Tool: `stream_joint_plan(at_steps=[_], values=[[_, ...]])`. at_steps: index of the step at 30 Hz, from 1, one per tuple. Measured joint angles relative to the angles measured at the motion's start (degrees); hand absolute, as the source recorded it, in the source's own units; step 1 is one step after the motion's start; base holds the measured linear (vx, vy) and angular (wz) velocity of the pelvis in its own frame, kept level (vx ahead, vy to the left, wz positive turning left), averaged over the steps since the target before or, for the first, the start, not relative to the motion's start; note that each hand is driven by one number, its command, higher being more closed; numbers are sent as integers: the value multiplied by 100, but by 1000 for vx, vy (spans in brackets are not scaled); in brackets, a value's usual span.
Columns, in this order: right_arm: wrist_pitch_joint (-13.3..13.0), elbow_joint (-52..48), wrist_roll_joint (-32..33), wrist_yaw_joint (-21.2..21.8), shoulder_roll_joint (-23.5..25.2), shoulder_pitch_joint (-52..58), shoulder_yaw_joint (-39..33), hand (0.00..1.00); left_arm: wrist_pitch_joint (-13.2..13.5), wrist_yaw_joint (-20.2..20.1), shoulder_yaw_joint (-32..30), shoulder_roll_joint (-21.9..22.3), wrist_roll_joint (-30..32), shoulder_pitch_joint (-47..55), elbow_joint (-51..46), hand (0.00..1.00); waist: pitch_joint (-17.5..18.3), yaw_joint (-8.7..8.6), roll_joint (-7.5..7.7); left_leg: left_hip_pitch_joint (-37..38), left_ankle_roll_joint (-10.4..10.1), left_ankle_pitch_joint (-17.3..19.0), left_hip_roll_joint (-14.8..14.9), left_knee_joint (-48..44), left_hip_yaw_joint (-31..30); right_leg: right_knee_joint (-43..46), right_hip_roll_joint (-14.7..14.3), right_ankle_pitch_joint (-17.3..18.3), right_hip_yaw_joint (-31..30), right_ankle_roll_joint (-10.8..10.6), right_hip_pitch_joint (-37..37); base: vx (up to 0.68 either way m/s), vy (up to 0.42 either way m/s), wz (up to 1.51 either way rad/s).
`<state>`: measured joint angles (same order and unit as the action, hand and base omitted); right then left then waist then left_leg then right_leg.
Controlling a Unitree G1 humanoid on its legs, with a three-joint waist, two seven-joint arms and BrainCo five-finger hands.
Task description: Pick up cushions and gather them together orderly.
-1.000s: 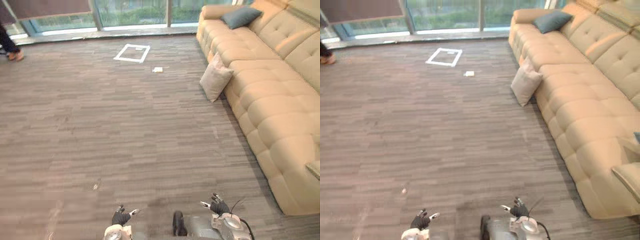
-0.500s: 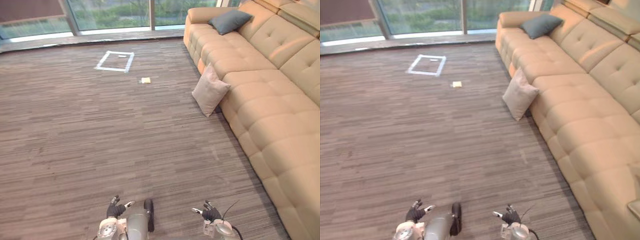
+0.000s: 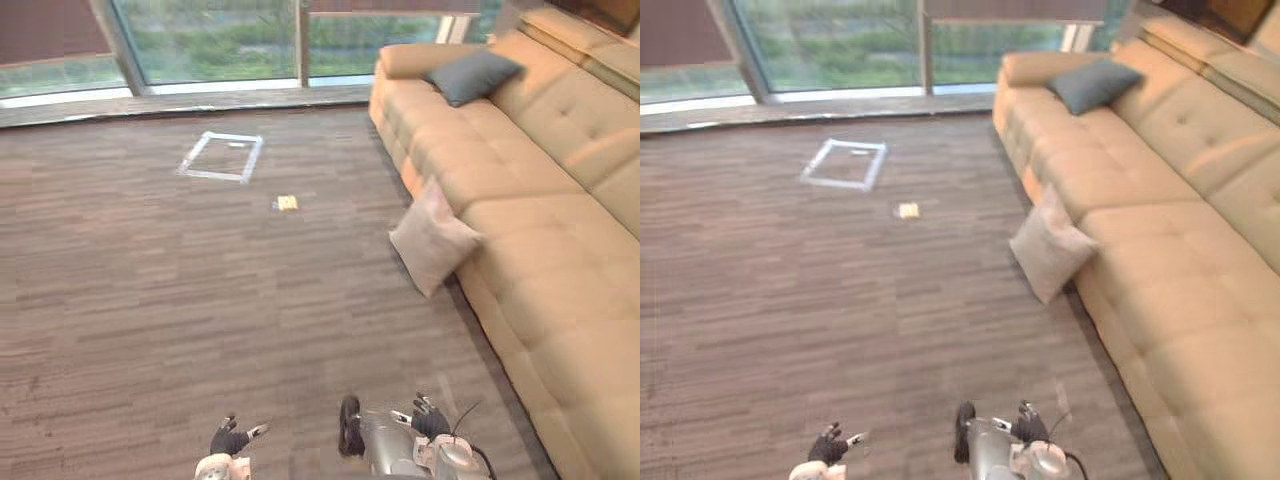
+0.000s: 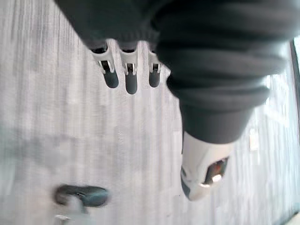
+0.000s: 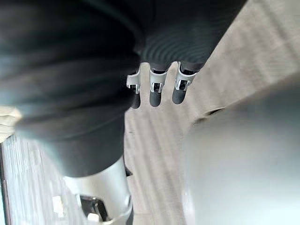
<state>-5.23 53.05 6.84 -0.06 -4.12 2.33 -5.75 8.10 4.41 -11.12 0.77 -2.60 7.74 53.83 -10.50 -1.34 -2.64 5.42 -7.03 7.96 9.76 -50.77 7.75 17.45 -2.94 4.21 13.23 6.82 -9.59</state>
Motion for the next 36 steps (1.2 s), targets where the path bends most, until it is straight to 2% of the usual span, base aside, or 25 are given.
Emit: stream_joint_plan(at_steps=[2, 4, 6, 8, 10, 11, 12, 13, 14, 16, 17, 18, 19, 20, 22, 24, 26, 28, 29, 30, 31, 32, 33, 34, 36], values=[[8, -29, 16, -6, 84, -15, 1, 0, 1, -19, -84, 5, 16, -6, -135, 0, -40, 100, -85, -524, 28, 195, 478, -1307, 292, -180, -319, 264, -231, 179, 615, 725, -180, -76], [9, 36, 63, -9, 213, -26, 32, 0, 12, -21, 0, -136, 9, -25, -141, 0, -122, 118, 162, -1010, 101, 481, 457, -1334, 455, -617, -367, 346, -522, 209, 1369, 602, -162, -68], [17, 200, 68, -9, 248, -71, 30, 0, 42, -17, 87, -226, 7, -57, -229, 0, -117, 178, 249, -1490, 124, 773, 336, -510, 665, -1019, -351, 330, -834, 125, 1881, 492, -97, -79], [31, 208, 74, -47, 229, -121, 19, 0, 85, -17, 116, -218, 13, -97, -251, 0, -153, 201, 241, -1841, 176, 755, -128, 1314, 540, -1303, -230, 434, -1164, -46, 2255, 538, 40, -86], [27, 215, 83, -85, 221, -108, 20, 0, 115, 6, 225, -219, 7, -114, -239, 0, -163, 242, 205, -1929, 42, 105, -552, 3403, 4, -1569, -117, 531, -1496, -184, 2515, 486, 170, -96], [25, 236, 82, -104, 186, -105, 24, 0, 122, 23, 275, -182, -2, -146, -234, 0, -173, 303, 112, -1988, -56, -203, -558, 4017, -201, -1646, -139, 625, -1702, -272, 2631, 460, 240, -107], [26, 276, 80, -107, 183, -83, 20, 0, 131, 30, 319, -171, -30, -164, -237, 0, -173, 363, 73, -2051, -7, -307, -516, 4115, -259, -1635, -138, 781, -1779, -287, 2711, 586, 326, -109], [16, 266, 81, -113, 198, -45, 10, 0, 140, 20, 321, -194, -51, -199, -224, 0, -161, 427, 100, -2109, 200, -735, -521, 3741, -253, -1430, -58, 1082, -1934, -327, 2786, 416, 245, -91], [16, 252, 77, -114, 264, -3, 6, 0, 139, 17, 319, -227, -53, -189, -232, 0, -73, 447, 180, -2137, 319, -812, -572, 3475, -177, -1111, 53, 1288, -2057, -451, 2726, 560, 296, -85], [5, 180, 72, -106, 379, 130, -72, 0, 117, 15, 318, -299, -52, -191, -220, 0, 36, 433, 378, -2069, 539, -636, -649, 3219, 36, 113, 209, 1483, -2085, -684, 2242, 594, 284, -70], [4, 179, 56, -104, 428, 119, -85, 0, 115, 16, 325, -402, -63, -197, -211, 0, 47, 452, 555, -1853, 616, -405, -765, 3220, 240, 1438, 372, 1447, -2018, -913, 1711, 559, 271, -60], [2, 165, 52, -99, 466, 101, -86, 0, 103, 11, 342, -461, -83, -217, -166, 0, 30, 420, 647, -1683, 676, -224, -851, 3172, 313, 2319, 502, 1217, -1936, -1287, 1345, 629, 306, -49], [-5, 139, 47, -86, 475, 95, -86, 0, 86, 21, 370, -503, -88, -281, -105, 0, -13, 378, 666, -1443, 722, -3, -925, 3114, 386, 3169, 697, 969, -1780, -1451, 1037, 483, 222, -33], [-2, 89, 23, -70, 453, 86, -87, 0, 9, 37, 384, -507, -89, -314, 3, 0, -30, 373, 649, -1099, 754, 257, -943, 3048, 460, 3834, 927, 963, -1454, -1315, 812, 482, 212, -37], [-13, -74, -2, -48, 440, 124, -58, 0, -5, 42, 448, -470, -91, -290, 76, 0, -46, 340, 518, -483, 831, 562, -809, 3126, 674, 4116, 1216, 1122, -840, -1028, 496, 432, 153, -46], [-50, -37, -8, -44, 464, 57, 30, 0, -4, 36, 505, -475, -92, -253, 138, 0, -41, 332, 493, 96, 797, 580, -676, 3522, 894, 3415, 1357, 1373, -103, -912, 105, 392, 87, -45], [-62, 19, -9, -44, 434, -89, 38, 0, -7, 27, 657, -498, -92, -253, 201, 0, -37, 258, 420, 385, 781, 572, -554, 3933, 1044, 1971, 1218, 1278, 588, -891, -235, 488, 37, -36], [-56, 54, -8, -45, 381, -196, 34, 0, -12, 20, 775, -512, -89, -294, 264, 0, -69, 138, 359, 654, 649, 606, -520, 4189, 1090, 517, 916, 667, 891, -786, -441, 567, -12, -23], [-55, 56, -9, -45, 349, -201, 38, 0, -15, 6, 801, -512, -90, -307, 317, 0, -81, 121, 339, 788, 507, 689, -525, 4209, 1087, -188, 716, 138, 828, -652, -386, 566, -67, -9], [-53, 50, -9, -48, 339, -127, 31, 0, -13, -12, 805, -518, -75, -304, 317, 0, -57, 131, 385, 970, 306, 818, -607, 4192, 1031, -691, 568, -612, 712, -315, -278, 586, -108, 0], [-54, 13, -9, -47, 283, -137, -12, 0, -21, -14, 776, -461, -59, -325, 393, 0, -88, 120, 297, 1121, 196, 908, -523, 4126, 951, -539, 498, -758, 598, 15, -216, 678, -121, 2], [-48, 4, -8, -51, 179, -156, -63, 0, -8, -49, 770, -341, 17, -374, 391, 0, -54, 121, 124, 1105, 120, 879, -367, 3846, 871, -292, 465, -586, 726, 41, -200, 537, -124, 19], [-43, -22, -7, -46, 178, -118, -101, 0, -3, -95, 731, -222, 35, -383, 305, 0, -68, 104, 62, 868, 61, 841, -284, 3095, 706, -164, 472, -217, 828, 14, -83, 494, -156, 13], [-23, -56, -5, -48, 167, -114, -95, 0, 8, -117, 596, -164, 41, -380, 233, 0, -87, 95, 10, 632, -10, 757, -128, 2380, 626, -132, 417, -62, 818, 21, 43, 386, -167, 15], [13, -91, 4, -53, 191, -99, -55, 0, -3, -124, 318, -61, 54, -366, 126, 0, -160, 124, 18, -132, -54, 152, 300, 389, 421, -240, 231, 218, 694, 77, 485, 479, -149, -22]])
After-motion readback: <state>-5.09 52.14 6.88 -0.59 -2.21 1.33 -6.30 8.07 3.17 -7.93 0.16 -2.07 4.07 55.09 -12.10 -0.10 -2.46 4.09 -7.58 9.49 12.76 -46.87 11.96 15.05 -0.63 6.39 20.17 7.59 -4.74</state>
